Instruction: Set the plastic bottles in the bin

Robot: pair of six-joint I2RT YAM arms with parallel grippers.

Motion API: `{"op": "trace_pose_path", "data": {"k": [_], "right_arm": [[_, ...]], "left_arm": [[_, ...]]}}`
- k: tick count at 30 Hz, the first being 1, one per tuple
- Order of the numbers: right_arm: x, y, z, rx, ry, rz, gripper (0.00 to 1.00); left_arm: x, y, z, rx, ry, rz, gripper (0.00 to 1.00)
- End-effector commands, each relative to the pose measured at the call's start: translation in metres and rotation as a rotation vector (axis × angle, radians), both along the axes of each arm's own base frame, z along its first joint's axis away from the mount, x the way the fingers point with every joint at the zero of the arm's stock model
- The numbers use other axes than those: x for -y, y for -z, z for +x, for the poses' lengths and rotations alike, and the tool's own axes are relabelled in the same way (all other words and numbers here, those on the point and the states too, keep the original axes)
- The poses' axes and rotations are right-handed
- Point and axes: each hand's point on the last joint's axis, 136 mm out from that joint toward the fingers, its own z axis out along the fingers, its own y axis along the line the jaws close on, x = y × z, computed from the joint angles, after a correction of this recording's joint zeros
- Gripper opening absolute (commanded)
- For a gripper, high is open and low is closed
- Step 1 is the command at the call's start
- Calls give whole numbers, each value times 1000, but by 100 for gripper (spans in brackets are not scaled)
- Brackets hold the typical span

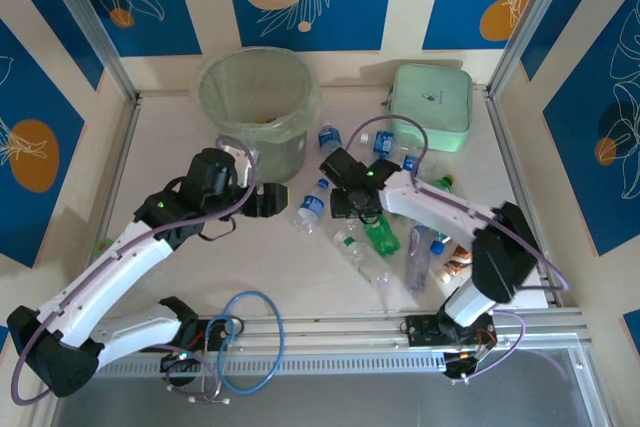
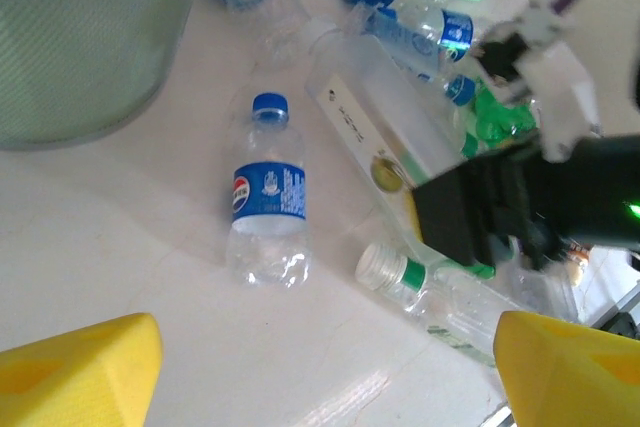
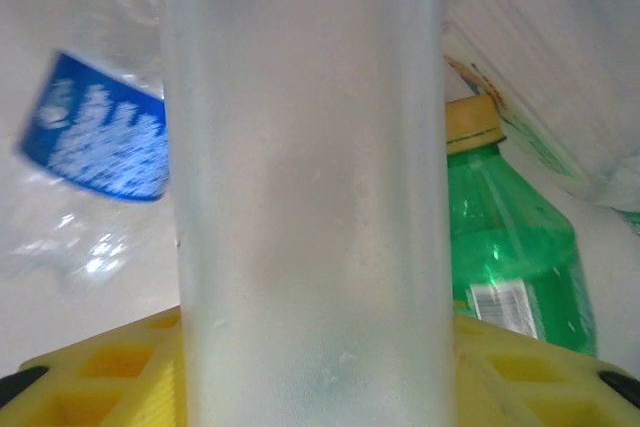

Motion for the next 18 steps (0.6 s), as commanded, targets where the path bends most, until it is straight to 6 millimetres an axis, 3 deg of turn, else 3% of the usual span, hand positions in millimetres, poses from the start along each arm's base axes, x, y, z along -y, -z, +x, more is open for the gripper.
{"op": "trace_pose_path", "data": {"k": [1, 4, 10, 14, 18], "right_arm": [[16, -30, -15, 77, -2, 30, 47], [28, -58, -30, 139, -8, 103, 47], [20, -120, -65, 285, -192, 354, 47], [12, -135, -80, 290, -270, 430, 46], [-11, -145, -96, 292, -387, 480, 45]], "left_arm": [[9, -32, 5, 46, 12, -45, 86], [13, -46, 8, 61, 18, -71, 86], [31, -72, 8, 57, 59, -187, 86], [41, -88, 14, 50, 64, -255, 86], [46, -102, 21, 41, 66, -310, 85]]}}
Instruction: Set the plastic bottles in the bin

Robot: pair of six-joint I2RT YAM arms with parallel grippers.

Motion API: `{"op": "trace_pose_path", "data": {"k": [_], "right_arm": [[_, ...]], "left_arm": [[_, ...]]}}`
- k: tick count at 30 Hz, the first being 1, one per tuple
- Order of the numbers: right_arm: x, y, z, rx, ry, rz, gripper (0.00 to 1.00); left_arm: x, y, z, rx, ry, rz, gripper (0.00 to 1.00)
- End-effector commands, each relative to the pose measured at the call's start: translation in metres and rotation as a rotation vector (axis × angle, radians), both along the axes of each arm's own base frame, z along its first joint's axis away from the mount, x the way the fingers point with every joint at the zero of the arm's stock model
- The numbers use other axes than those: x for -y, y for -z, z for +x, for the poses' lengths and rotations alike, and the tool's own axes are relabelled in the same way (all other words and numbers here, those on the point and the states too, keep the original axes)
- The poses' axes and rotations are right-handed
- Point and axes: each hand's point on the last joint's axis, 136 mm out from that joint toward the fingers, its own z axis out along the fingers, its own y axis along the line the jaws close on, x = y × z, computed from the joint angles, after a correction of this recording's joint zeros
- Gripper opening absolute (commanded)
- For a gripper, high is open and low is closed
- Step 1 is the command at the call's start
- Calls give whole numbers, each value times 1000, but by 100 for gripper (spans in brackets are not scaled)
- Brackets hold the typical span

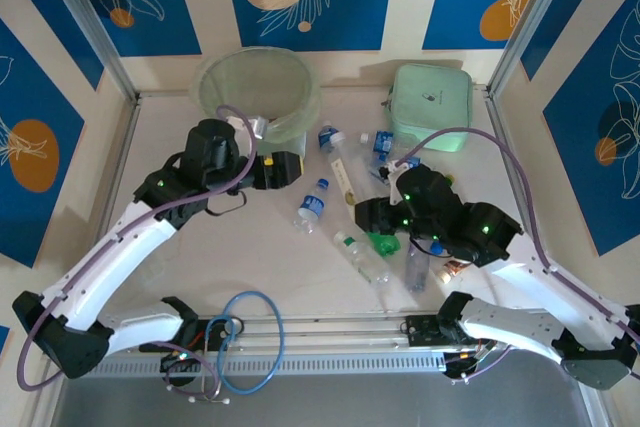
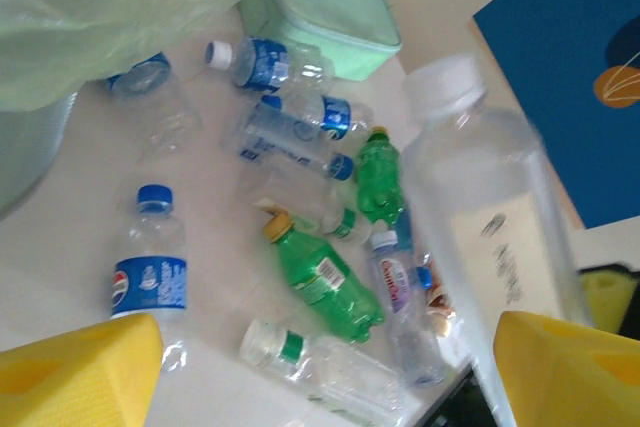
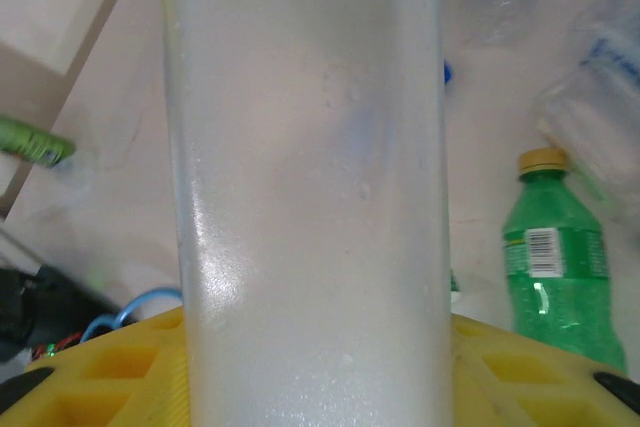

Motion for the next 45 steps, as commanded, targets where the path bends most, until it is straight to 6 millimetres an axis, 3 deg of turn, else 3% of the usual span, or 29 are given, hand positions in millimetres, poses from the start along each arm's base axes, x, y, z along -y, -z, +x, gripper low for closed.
{"op": "trace_pose_path", "data": {"k": [1, 8, 15, 24, 30, 40, 42, 45], "right_arm": [[-29, -9, -16, 22, -155, 40, 45], [-61, -11, -27, 36, -272, 15, 45], [-77, -18, -31, 71, -313, 16, 45], [-80, -26, -29, 99, -310, 31, 45], [-84, -27, -27, 105, -310, 31, 45], [-89, -30, -24, 117, -301, 47, 45], [-88, -33, -22, 128, -291, 47, 48], [-80, -38, -18, 150, -250, 44, 65]], "left_arm": [[9, -32, 3, 13, 24, -110, 83], [9, -26, 10, -43, 16, -145, 69], [2, -17, 10, -58, -4, -99, 68], [-19, -10, 13, -85, -72, -47, 71], [-7, -12, 8, -113, -25, -123, 52], [-7, -19, 4, -115, -25, -160, 16], [-9, -20, 6, -106, -42, -162, 11], [-15, -34, 13, -53, -79, -167, 5]]}}
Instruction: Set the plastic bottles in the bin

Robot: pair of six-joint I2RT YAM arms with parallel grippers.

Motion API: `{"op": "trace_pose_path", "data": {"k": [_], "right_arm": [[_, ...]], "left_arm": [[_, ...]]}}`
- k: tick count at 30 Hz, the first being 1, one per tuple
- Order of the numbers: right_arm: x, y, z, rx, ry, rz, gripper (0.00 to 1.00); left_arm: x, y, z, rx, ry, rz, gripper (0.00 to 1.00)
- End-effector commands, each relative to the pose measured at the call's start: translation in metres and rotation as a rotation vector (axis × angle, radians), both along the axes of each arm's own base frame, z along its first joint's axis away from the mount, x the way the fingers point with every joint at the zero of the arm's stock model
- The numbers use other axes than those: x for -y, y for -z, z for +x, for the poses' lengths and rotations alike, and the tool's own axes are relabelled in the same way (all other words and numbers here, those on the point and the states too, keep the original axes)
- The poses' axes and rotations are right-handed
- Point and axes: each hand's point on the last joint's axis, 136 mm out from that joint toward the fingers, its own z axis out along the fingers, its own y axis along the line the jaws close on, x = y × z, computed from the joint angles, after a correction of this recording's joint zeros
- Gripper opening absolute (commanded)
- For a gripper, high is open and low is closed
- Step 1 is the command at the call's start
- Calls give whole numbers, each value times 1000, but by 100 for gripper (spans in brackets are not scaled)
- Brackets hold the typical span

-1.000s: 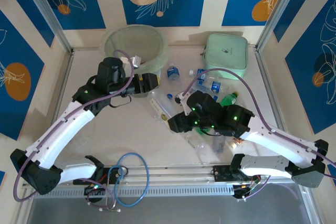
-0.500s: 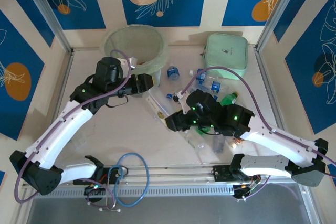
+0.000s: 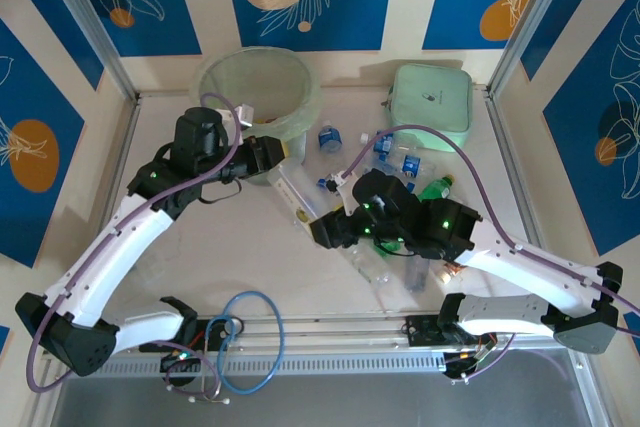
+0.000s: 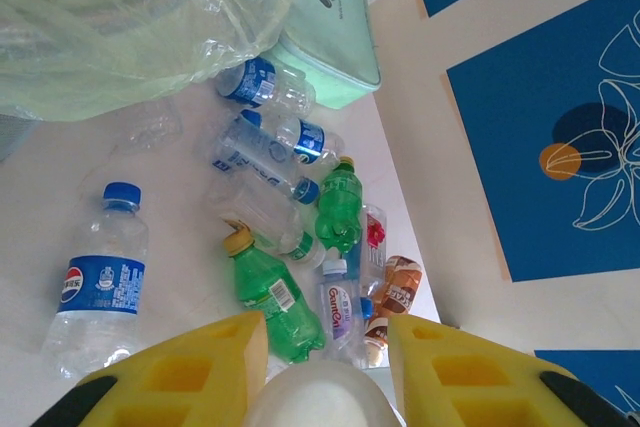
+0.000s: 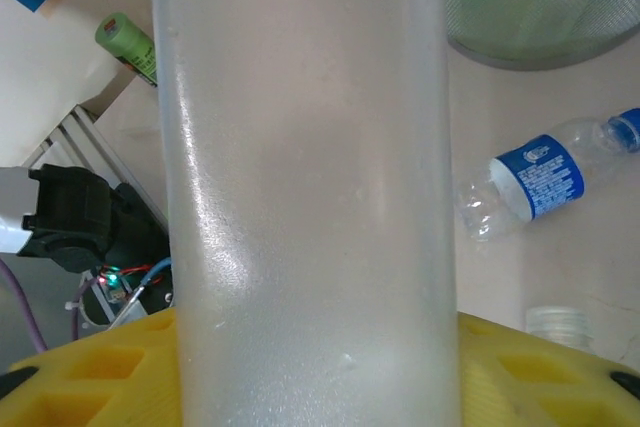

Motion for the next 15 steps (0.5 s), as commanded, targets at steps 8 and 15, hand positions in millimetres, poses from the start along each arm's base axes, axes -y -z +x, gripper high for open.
{"op": "trace_pose_path", "data": {"k": [8, 15], "right_arm": [[51, -36, 15, 128, 214, 89, 79], [74, -23, 12, 91, 287, 83, 79]], "left_arm": [[-29, -86, 44, 150, -159, -171, 0], [-90, -133, 106, 317, -443, -168, 0]]}}
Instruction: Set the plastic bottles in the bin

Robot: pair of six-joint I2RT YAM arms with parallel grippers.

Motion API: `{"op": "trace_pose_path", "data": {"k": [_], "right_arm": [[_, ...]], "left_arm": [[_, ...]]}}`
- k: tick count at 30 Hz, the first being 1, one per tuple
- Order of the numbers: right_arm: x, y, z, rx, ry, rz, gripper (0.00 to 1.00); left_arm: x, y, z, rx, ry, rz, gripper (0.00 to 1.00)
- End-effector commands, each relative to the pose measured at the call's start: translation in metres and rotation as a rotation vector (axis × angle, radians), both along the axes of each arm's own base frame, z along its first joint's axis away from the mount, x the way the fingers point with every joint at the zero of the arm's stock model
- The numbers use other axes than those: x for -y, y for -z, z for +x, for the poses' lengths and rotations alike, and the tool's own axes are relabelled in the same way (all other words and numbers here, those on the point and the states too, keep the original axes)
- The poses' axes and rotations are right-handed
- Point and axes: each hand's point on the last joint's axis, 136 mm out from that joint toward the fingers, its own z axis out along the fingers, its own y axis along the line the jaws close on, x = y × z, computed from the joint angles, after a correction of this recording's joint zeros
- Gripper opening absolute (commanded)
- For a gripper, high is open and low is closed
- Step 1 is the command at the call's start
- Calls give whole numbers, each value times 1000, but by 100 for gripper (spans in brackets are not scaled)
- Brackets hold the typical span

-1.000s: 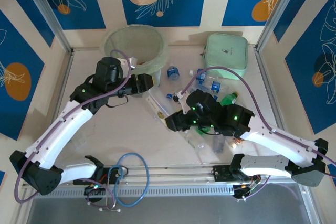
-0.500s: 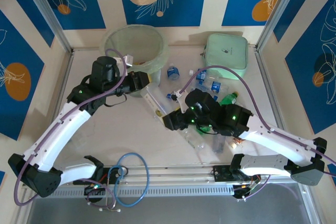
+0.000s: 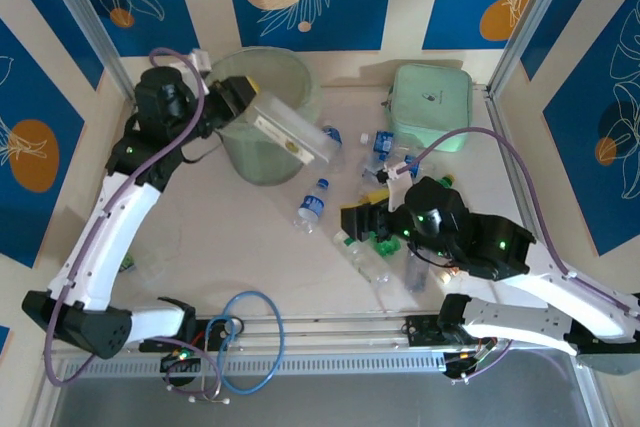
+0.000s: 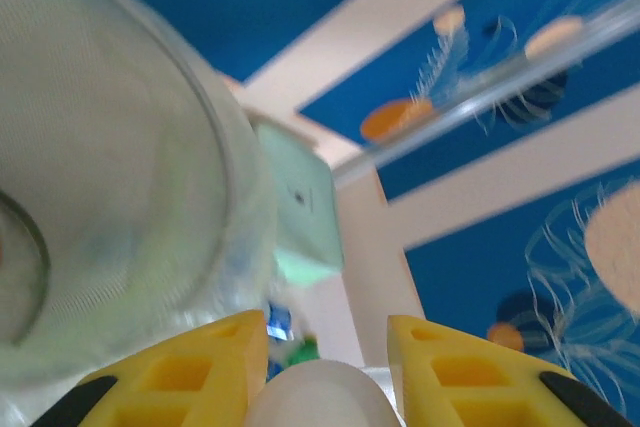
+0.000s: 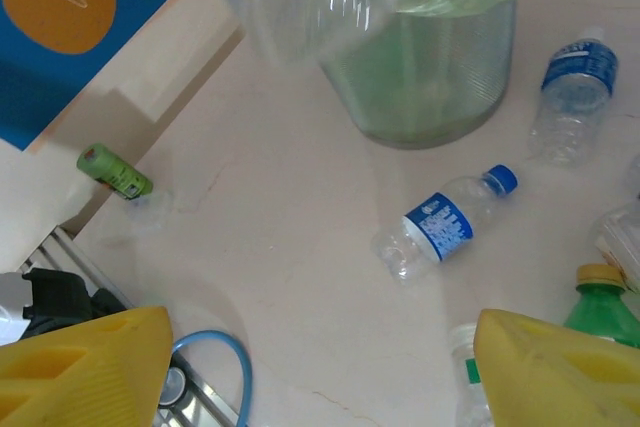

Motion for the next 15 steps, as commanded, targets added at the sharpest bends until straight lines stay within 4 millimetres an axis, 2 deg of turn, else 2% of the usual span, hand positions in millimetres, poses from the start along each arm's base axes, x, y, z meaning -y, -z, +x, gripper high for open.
{"op": "trace_pose_path", "data": {"k": [1, 5, 9, 11, 15], "right_arm": [[10, 19, 3, -45, 64, -33, 79], [16, 32, 4, -88, 97, -60, 79], [21, 41, -1, -117, 106, -55, 79], [25, 44, -2, -124, 115, -47, 79], [28, 46, -5, -134, 113, -47, 79]], "left_arm": [[-38, -37, 32, 134, -202, 19, 0], [-61, -30, 72, 153, -319, 79, 0], [-84, -20, 95, 163, -407, 44, 0], [-97, -9, 107, 126, -433, -10, 0], [-112, 9, 120, 78, -466, -68, 0]]}}
